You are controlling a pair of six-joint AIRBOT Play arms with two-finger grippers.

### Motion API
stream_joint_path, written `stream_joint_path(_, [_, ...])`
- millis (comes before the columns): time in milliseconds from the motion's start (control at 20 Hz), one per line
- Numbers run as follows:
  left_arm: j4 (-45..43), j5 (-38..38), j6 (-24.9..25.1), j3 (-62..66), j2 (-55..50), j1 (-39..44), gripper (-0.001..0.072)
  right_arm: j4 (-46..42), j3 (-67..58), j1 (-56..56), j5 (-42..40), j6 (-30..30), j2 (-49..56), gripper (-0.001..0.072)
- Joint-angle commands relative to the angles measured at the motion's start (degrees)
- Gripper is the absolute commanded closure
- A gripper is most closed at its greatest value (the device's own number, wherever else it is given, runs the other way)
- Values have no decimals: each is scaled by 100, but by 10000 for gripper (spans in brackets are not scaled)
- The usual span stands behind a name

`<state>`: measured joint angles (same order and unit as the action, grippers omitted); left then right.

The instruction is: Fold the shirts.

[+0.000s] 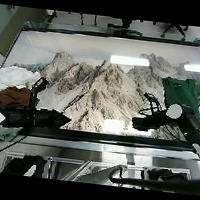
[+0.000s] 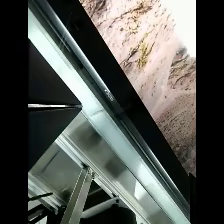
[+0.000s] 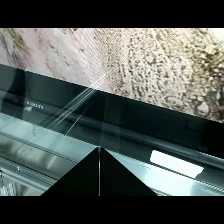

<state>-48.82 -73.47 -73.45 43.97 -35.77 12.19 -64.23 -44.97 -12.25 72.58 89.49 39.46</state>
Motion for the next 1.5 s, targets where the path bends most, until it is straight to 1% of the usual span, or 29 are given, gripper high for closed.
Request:
stream_joint_path(0, [-616,20,-157,13,267,2,694,-4,2,-4,9,4,-4,693])
stream_joint_path(100, [-1943,-61,-750,254,216,2,694,-4,2,-4,9,4,-4,692])
stream_joint_path(200, [-3495,-109,-1073,719,-37,2,684,-4,2,-4,11,4,-4,693])
stream_joint_path(250, [-4273,-94,-1196,964,-238,2,536,-4,2,-4,9,4,-4,693])
stream_joint_path(300, [-5082,-4,-1303,1213,-520,2,171,-4,2,-4,9,4,-4,693])
stream_joint_path(350, [-5853,155,-1469,1436,-857,0,4,-4,2,-4,9,4,-4,693])
stream_joint_path(400, [-6463,365,-1495,1650,-1250,-31,3,-4,2,-4,11,4,-4,692])
stream_joint_path(450, [-6791,608,-1488,1853,-1663,-138,3,-4,2,-4,11,4,-4,693])
stream_joint_path(550, [-7020,1150,-1362,2312,-2660,-599,3,-4,2,-4,9,4,-4,693])
stream_joint_path(600, [-7016,1272,-1259,2592,-3209,-872,3,-4,2,-4,11,4,-4,693])
stream_joint_path(700, [-7016,1189,-1185,3298,-4422,-1456,3,-4,2,-4,9,4,-4,692])
stream_joint_path(800, [-7007,927,-1040,4048,-5613,-1943,3,-4,2,-4,9,4,-4,692])
stream_joint_path(950, [-7007,752,-588,4977,-7016,-2262,3,-4,2,-4,11,4,-4,693])
stream_joint_path(1050, [-7005,916,-503,5504,-7696,-2293,2,-4,2,-4,9,4,-4,692])
stream_joint_path(1150, [-6999,1073,-503,5960,-8188,-2293,3,-4,2,-4,9,4,-4,693])
stream_joint_path(1250, [-6916,1027,-516,6448,-8592,-2315,4,-4,2,-4,9,4,-4,692])
stream_joint_path(1300, [-6815,1019,-616,6653,-8736,-2317,114,-4,2,-4,9,4,-4,692])
stream_joint_path(1350, [-6817,922,-800,6859,-8837,-2317,456,-4,2,-4,9,4,-4,692])
stream_joint_path(1400, [-6791,761,-859,7077,-8896,-2310,693,-4,2,-4,9,4,-4,692])
stream_joint_path(1450, [-6738,656,-949,7259,-8896,-2264,693,-4,2,-4,11,4,-4,692])
